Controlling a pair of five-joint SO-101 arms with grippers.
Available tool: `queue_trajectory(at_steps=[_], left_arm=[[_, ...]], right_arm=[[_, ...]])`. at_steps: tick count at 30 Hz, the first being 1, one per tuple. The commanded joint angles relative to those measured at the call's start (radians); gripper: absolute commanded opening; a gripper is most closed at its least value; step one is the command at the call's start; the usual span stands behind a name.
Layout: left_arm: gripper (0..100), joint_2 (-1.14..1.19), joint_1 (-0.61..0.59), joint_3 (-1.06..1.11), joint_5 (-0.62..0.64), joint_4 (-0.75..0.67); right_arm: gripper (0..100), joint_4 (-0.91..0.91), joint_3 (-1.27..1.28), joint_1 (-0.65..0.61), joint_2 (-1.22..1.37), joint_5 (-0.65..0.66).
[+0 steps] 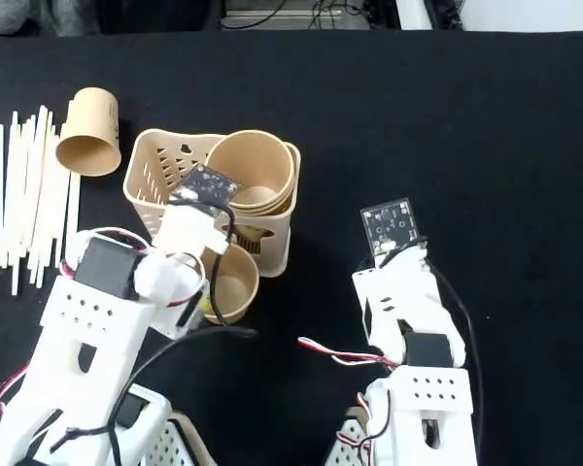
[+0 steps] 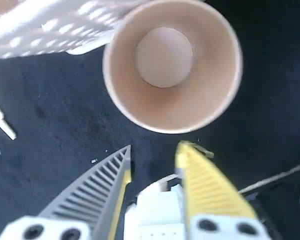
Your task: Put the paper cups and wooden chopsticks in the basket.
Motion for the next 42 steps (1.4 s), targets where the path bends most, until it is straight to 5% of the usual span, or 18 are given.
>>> queue_trajectory(at_steps=[1, 7, 17, 23, 34, 42], left_arm=[[27, 0.0, -0.067, -0.019, 0.126, -0.009], [28, 0.0, -0.168, 0.077, 0.207, -0.112], [27, 0.0, -0.168, 0.3, 0.218, -0.379], [5, 0.0, -0.156, 0.303, 0.282, -0.414], [3, 0.0, -0.081, 0.283, 0.272, -0.402], [3, -0.012, -0.088, -0.031, 0.129, -0.051]], right_arm=[[4.2, -0.021, -0.001, 0.0, -0.004, 0.008], [4.2, -0.021, -0.001, 0.0, -0.004, 0.008], [4.2, -0.021, -0.001, 0.0, -0.004, 0.008], [4.2, -0.021, -0.001, 0.0, -0.004, 0.008], [4.2, -0.021, -0.001, 0.0, -0.004, 0.008], [4.2, -0.021, -0.001, 0.0, -0.004, 0.008]])
